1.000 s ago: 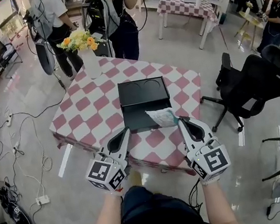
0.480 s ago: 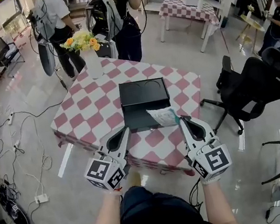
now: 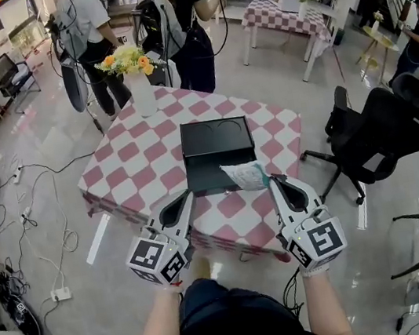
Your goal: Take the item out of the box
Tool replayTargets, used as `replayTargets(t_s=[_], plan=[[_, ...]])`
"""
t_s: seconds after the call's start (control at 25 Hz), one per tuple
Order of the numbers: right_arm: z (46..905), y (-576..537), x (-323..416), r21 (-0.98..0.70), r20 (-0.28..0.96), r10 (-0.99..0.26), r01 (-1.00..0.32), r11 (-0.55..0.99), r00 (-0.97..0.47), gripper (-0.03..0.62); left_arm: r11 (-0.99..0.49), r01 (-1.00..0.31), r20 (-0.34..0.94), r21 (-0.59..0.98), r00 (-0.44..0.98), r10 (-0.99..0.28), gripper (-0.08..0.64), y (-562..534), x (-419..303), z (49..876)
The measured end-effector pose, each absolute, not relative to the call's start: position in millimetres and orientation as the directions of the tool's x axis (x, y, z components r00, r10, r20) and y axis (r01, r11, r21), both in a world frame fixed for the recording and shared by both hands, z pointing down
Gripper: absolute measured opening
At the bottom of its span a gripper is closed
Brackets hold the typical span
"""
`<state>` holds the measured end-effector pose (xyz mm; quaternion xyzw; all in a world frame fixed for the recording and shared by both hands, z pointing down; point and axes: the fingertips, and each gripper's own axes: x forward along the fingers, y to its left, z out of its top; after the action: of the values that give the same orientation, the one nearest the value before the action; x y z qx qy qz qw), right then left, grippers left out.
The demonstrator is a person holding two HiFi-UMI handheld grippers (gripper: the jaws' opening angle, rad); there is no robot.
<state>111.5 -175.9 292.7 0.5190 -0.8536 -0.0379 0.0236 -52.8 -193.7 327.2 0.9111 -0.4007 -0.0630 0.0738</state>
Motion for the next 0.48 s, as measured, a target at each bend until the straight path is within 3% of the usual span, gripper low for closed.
replayTargets(t_s=[0.48], plan=[[296, -162, 115, 0.081, 0.003, -0.882, -0.879, 0.469, -0.470, 0.006, -0.652, -0.734, -0.050, 0.191, 0.656, -0.753, 0.003, -180, -56, 331]])
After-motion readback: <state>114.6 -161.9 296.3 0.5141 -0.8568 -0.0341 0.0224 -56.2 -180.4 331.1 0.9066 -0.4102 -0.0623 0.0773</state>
